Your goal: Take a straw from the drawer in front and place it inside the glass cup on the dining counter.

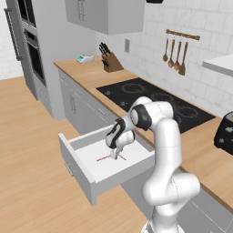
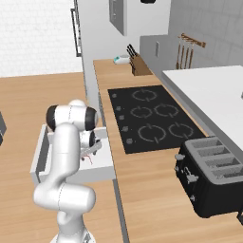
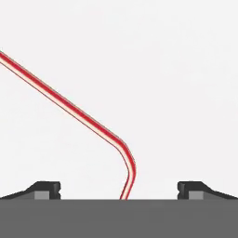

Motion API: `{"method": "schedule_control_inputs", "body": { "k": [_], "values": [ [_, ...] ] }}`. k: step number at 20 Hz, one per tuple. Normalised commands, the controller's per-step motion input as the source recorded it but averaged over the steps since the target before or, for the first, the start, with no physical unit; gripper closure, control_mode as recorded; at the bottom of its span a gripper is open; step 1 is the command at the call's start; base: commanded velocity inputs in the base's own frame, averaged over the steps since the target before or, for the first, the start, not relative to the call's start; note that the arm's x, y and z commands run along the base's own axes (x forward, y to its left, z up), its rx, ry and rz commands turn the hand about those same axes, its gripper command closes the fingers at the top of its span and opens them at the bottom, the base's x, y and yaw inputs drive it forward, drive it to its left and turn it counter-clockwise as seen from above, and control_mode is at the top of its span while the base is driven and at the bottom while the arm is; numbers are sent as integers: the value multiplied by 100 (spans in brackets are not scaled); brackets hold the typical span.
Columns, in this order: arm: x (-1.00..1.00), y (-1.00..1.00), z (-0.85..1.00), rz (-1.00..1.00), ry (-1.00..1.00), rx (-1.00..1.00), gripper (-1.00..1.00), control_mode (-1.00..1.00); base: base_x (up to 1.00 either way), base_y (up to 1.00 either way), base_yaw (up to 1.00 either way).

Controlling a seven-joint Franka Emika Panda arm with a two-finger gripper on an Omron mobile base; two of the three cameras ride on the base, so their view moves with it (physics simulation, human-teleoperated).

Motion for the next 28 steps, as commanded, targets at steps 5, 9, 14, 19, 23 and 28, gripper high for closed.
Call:
{"method": "schedule_control_inputs", "body": {
  "k": [5,9,14,19,23,28],
  "values": [
    [9,0,-32,7,6,0,-100,-100,0,0,0],
    [7,2,-42,8,8,0,-100,-100,0,0,0],
    [0,7,-44,6,5,0,100,-100,0,0,0],
    [-18,0,-39,4,0,0,100,-100,0,0,0],
    [-35,9,-17,0,0,0,100,-100,0,0,0],
    [-53,16,3,0,-5,0,100,-100,0,0,0]
  ]
}}
